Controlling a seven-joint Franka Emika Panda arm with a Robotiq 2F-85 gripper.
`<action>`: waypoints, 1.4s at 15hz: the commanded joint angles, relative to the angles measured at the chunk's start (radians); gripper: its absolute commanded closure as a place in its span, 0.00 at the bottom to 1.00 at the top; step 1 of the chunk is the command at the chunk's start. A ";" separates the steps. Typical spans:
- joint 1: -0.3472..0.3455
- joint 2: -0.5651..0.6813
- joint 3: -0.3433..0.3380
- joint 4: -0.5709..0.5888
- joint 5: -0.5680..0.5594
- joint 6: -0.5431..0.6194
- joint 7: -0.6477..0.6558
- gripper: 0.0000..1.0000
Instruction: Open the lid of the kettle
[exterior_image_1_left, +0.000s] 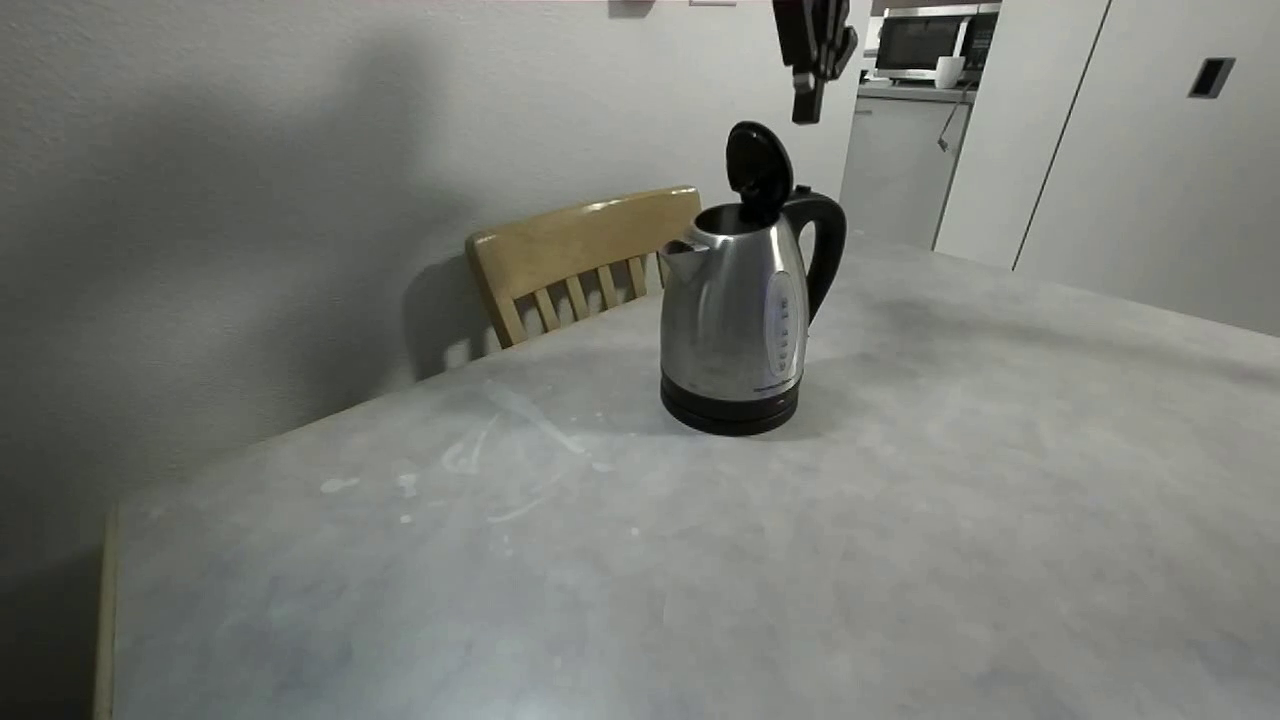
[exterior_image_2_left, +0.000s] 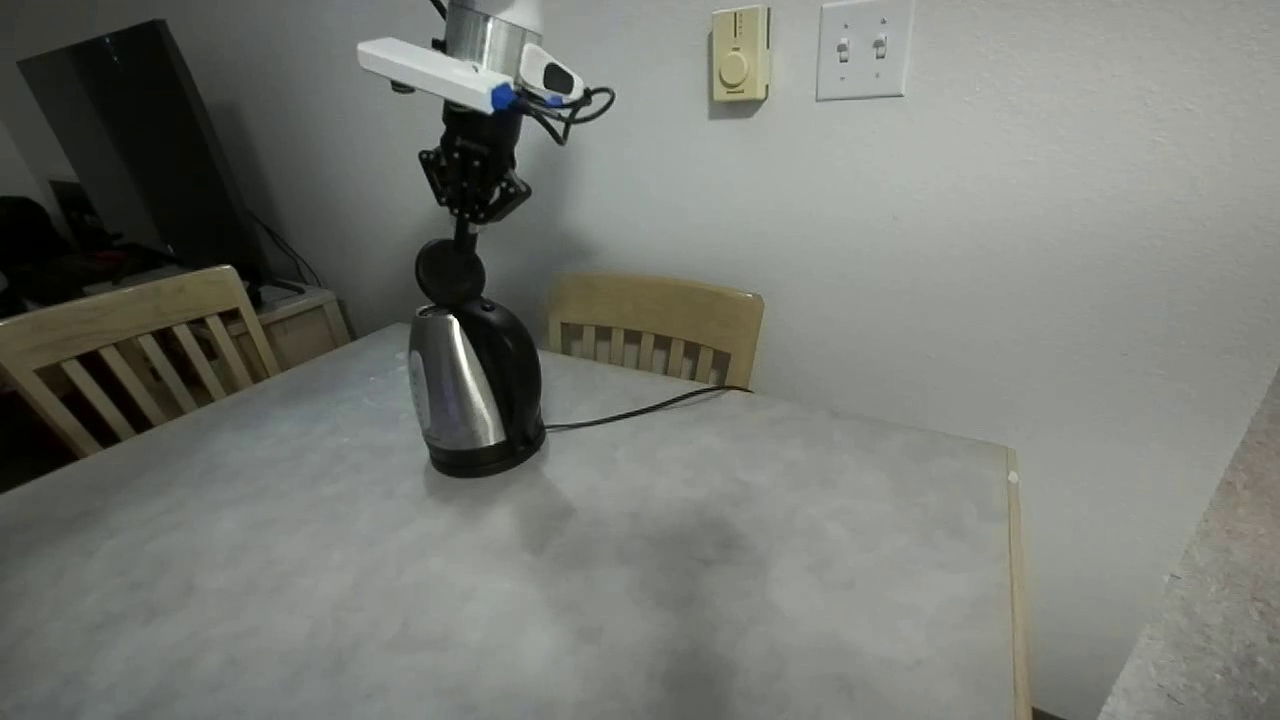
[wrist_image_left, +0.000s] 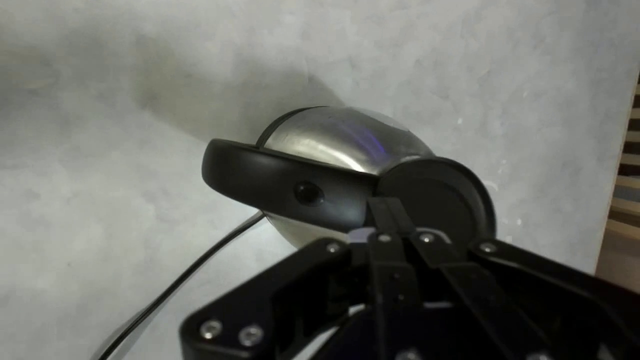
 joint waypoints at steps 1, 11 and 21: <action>0.015 -0.085 -0.003 -0.057 -0.028 0.025 -0.042 1.00; 0.016 -0.108 -0.001 -0.048 -0.015 0.034 -0.080 0.73; 0.016 -0.078 0.000 -0.006 -0.007 0.012 -0.063 0.33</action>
